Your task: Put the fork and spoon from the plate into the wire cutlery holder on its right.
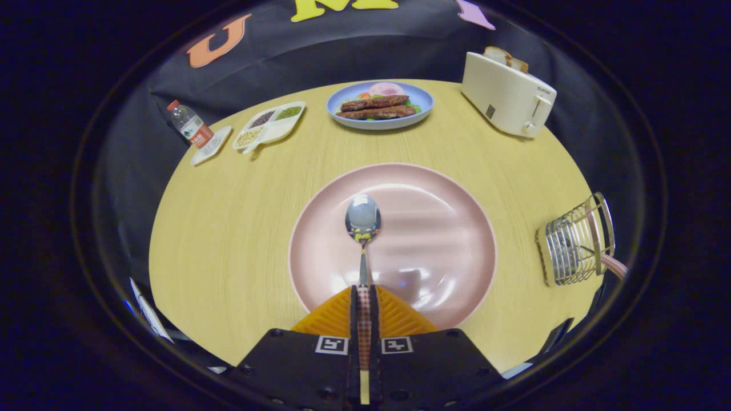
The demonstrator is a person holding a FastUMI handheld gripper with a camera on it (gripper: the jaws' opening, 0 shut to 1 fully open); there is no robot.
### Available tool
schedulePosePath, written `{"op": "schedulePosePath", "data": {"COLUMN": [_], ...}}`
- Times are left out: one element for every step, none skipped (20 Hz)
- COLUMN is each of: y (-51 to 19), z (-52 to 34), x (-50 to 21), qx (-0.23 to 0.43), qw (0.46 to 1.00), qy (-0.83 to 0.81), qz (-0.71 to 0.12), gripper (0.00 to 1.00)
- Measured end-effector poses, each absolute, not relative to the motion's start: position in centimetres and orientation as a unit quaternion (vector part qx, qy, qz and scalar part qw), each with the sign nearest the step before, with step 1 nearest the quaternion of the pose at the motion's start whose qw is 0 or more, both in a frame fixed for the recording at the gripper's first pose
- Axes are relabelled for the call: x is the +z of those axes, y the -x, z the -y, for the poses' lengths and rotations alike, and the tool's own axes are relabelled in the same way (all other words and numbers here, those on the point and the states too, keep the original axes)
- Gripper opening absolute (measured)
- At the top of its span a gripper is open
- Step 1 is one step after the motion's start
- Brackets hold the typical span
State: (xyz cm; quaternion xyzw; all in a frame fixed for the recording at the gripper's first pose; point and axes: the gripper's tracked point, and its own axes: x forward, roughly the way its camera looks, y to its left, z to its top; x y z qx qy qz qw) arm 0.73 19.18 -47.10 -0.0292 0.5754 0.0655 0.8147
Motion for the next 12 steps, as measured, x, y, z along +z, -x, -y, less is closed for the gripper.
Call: {"op": "schedulePosePath", "data": {"y": [-0.9, -1.0, -1.1, -1.2, -1.3, -1.4, -1.7, -1.6, -1.8, -2.0, -2.2, -2.3], "z": [-18.8, -18.3, -17.9, -17.4, -16.8, -16.0, -15.0, -14.0, -13.0, -12.0, -11.0, -9.7], "x": [-46.5, -45.6, -44.7, -43.9, -42.9, -41.9, -40.9, -39.9, -38.9, -38.0, -37.0, -36.2], "qx": [0.070, 0.074, 0.079, 0.083, 0.087, 0.089, 0.089, 0.091, 0.092, 0.093, 0.095, 0.095], "qw": [0.815, 0.815, 0.815, 0.814, 0.813, 0.812, 0.813, 0.813, 0.813, 0.813, 0.813, 0.813], "qy": [0.030, 0.031, 0.030, 0.029, 0.029, 0.030, 0.035, 0.040, 0.043, 0.045, 0.048, 0.052], "qz": [-0.575, -0.574, -0.574, -0.574, -0.576, -0.576, -0.575, -0.574, -0.573, -0.573, -0.572, -0.572], "gripper": [0.06, 0.06, 0.06, 0.06, 0.06, 0.06, 0.06, 0.06, 0.06, 0.06, 0.06, 0.06]}}
